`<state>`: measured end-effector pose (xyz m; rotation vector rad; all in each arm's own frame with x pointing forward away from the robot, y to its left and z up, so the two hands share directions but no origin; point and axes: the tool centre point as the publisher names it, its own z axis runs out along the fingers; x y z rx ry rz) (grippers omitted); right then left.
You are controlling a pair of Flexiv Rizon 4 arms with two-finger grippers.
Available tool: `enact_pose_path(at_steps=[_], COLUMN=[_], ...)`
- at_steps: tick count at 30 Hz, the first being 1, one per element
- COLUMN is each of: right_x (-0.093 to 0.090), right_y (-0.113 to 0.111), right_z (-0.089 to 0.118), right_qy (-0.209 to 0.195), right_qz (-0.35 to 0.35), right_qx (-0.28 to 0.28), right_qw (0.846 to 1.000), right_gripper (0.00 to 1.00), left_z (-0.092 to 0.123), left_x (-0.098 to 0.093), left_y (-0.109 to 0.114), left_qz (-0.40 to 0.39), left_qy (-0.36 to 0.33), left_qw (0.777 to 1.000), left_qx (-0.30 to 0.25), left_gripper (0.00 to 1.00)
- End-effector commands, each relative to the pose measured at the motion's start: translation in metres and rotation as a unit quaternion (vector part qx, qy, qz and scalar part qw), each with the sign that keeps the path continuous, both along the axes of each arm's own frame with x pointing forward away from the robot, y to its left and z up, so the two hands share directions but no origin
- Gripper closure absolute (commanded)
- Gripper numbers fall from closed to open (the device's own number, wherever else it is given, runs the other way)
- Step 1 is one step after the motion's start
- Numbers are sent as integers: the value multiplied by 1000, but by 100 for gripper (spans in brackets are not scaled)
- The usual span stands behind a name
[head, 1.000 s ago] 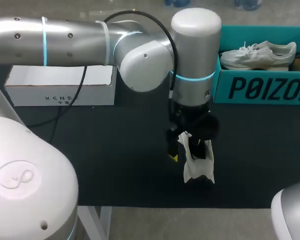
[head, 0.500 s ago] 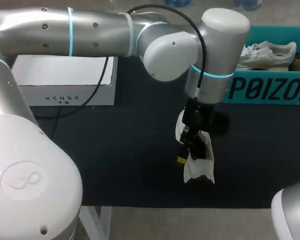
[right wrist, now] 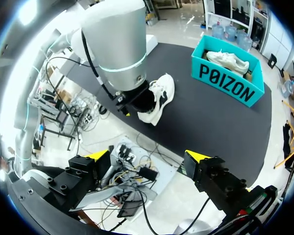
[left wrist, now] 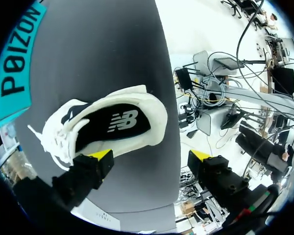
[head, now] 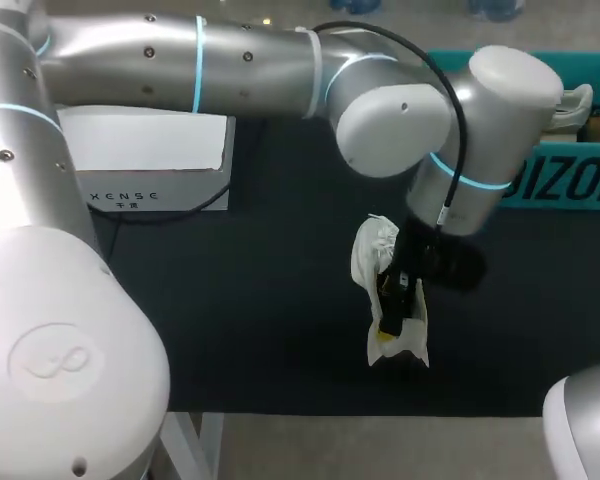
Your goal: Take the shoe out of the shoebox, open the shoe tongue, remove and reinsert the insole, then place the shoe into the shoebox
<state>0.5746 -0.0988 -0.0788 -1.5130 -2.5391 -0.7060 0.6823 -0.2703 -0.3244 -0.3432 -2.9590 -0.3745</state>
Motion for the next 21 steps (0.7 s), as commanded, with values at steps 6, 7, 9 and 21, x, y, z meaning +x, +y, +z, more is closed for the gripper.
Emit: enact_pose_path(at_steps=[6,7,9,21], right_x=[2,2,2,2], right_y=[0,0,0,0], right_z=[3,3,3,3], right_qy=[4,4,4,4], right_qz=[1,1,1,1], right_qx=[-2,-2,-2,-2], right_qw=[1000,1000,1000,1000], right_gripper=[0,0,0,0], left_z=[2,1,0,1], left_x=[-15,-16,-17,-15], left_y=[28,29,28,-16], left_qz=[9,12,16,22], left_qy=[-36,-39,-45,-53], left_qw=[997,996,995,994], left_qx=[-74,-77,-86,-97], left_gripper=[0,0,0,0])
